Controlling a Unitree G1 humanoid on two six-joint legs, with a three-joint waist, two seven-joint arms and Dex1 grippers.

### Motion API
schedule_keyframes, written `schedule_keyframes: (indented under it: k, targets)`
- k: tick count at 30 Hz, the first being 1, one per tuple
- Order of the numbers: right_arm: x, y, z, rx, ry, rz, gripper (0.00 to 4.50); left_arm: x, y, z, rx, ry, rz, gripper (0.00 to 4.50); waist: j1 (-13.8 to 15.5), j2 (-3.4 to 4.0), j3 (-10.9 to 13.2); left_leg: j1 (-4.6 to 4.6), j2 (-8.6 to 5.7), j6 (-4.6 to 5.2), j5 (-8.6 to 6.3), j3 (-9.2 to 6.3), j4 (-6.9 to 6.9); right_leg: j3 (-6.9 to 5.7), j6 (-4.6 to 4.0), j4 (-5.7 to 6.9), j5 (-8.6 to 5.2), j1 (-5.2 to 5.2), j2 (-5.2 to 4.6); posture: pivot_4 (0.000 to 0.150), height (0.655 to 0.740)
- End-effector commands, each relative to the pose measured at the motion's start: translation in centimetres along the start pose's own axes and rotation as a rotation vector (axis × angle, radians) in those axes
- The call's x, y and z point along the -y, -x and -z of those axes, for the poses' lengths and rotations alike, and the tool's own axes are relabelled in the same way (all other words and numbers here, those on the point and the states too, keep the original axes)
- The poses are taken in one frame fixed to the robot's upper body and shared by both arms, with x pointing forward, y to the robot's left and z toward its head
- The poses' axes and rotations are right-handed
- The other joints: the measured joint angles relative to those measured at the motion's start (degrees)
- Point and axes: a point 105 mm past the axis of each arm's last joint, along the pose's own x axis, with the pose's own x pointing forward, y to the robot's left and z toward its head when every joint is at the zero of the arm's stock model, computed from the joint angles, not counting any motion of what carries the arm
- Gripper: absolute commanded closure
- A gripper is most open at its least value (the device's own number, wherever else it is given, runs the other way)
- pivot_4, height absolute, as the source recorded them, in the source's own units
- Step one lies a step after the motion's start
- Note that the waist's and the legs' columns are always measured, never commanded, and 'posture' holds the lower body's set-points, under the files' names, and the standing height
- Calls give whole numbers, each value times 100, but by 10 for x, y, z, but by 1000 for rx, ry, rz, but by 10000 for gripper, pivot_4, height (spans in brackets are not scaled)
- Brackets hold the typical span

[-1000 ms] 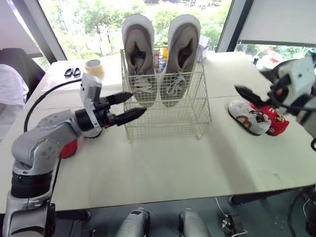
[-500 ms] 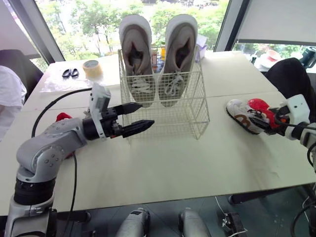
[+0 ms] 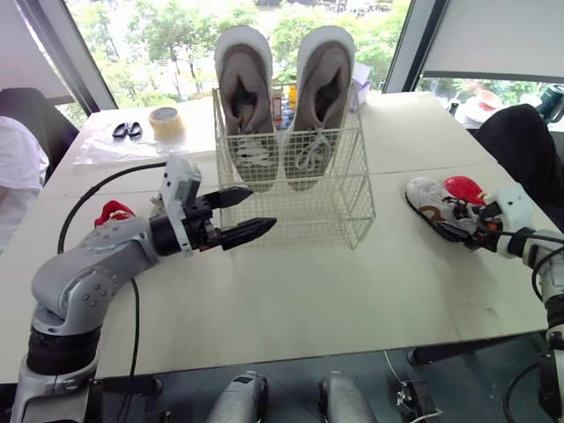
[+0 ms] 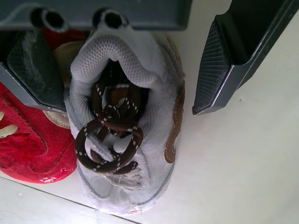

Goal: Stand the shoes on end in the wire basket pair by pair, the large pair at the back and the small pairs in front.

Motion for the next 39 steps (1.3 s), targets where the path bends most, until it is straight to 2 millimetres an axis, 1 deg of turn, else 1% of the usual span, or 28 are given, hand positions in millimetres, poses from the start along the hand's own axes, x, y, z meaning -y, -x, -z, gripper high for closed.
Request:
schedule_keyframes:
  k: [1,3,4,6,8,9,10,11,13,14,17,19,20,21,23,24,26,27,31,34,36,39]
  targets:
    - [-2,-2,8,-14,-21,-10,2511,4,-2,-7,19,-54,3,153,4,-1,0,1,0,0,0,0,0,0,0,-1,0,3,0,1500,7400]
    - [0,-2,3,-1,-21,-5,8614,3,-3,-6,16,-55,2,0,11,0,0,6,0,0,0,0,1,-1,0,-3,0,9,0,1500,7400]
    - [1,-2,0,9,-22,-4,12381,2,-3,-6,15,-56,1,0,9,0,0,7,-1,1,0,-1,1,-1,0,-4,0,12,0,1500,7400]
    - [2,-2,-7,28,-14,-6,22715,1,-4,-7,15,-61,1,0,4,0,0,7,-1,1,-1,0,1,0,0,-5,0,12,0,1500,7400]
    - [3,-1,-18,57,1,-6,32227,-2,-4,-10,17,-64,0,0,5,0,0,8,-1,1,-1,-1,0,-1,0,-4,0,11,0,1500,7400]
    - [4,-1,-24,71,13,1,36282,-3,-4,-12,23,-62,-1,0,3,0,0,7,-1,1,-1,-1,-1,-1,0,-4,0,10,0,1500,7400]
    - [4,0,-27,78,19,7,39408,-4,-4,-13,27,-59,-1,0,2,1,1,7,-1,1,-1,-1,-1,-1,0,-4,0,9,0,1500,7400]
    - [4,2,-39,110,40,12,41079,-4,-3,-15,36,-53,2,0,2,1,1,7,-1,1,-1,-1,-1,0,0,-4,0,8,0,1500,7400]
    - [3,10,-66,188,82,24,41079,-6,-2,-21,59,-40,5,0,4,9,6,5,-1,1,-1,-1,-2,1,0,-4,0,5,0,1500,7400]
    - [1,16,-87,252,108,35,41079,-8,-2,-25,70,-33,4,0,2,12,8,4,-1,1,-1,-1,-2,1,0,-3,0,3,-1,1500,7400]
    - [-15,40,-143,422,188,47,41079,-13,0,-34,91,-10,8,0,-1,21,13,-7,0,0,-1,-1,-6,2,1,1,0,-14,0,1500,7400]
    - [-25,55,-171,520,217,50,41079,-15,0,-38,98,-1,18,0,5,21,13,-12,1,0,-1,-2,-6,1,2,2,0,-21,0,1500,7400]
    - [-33,65,-187,581,228,32,41079,-16,0,-41,103,3,24,0,9,20,13,-13,1,0,-1,-4,-6,0,2,1,0,-21,1,1500,7400]
    - [-46,76,-203,652,234,-10,41079,-17,0,-45,114,10,29,0,10,20,13,-15,1,0,-1,-4,-5,-1,2,1,0,-21,1,1500,7400]
    - [-71,92,-223,739,252,-99,41079,-19,0,-52,134,23,40,0,18,18,14,-17,0,0,-1,-5,-3,-1,2,0,0,-21,0,1500,7400]
    - [-92,99,-233,773,305,-169,41079,-19,-1,-57,148,33,61,0,18,18,14,-18,0,0,-1,-7,-1,-2,2,0,0,-21,0,1500,7400]
    - [-125,107,-242,807,395,-276,41079,-18,-3,-65,163,53,105,0,21,15,16,-21,0,0,-1,-10,1,-5,2,0,1,-21,-1,1500,7400]
    - [-138,108,-242,813,425,-326,41079,-16,-6,-69,172,63,128,0,17,15,16,-22,0,0,-1,-11,1,-6,2,0,0,-21,-1,1500,7400]
    - [-175,103,-232,781,560,-474,41079,-16,-15,-75,170,101,189,0,11,7,16,-22,-2,2,-2,-12,5,-9,3,-4,1,-16,-1,1500,7400]
    - [-188,92,-222,761,690,-504,41079,-15,-19,-77,153,108,226,0,9,6,17,-22,-3,2,-2,-11,7,-8,3,-3,1,-17,-1,1500,7400]
    - [-192,85,-215,753,758,-508,41079,-14,-19,-79,153,118,244,0,5,5,18,-22,-3,2,-2,-11,5,-8,3,-3,1,-19,-1,1500,7400]
    - [-195,78,-215,777,818,-490,41079,-6,-17,-81,150,138,294,0,2,5,19,-24,-3,1,-1,-11,5,-8,4,-2,1,-23,-1,1500,7400]
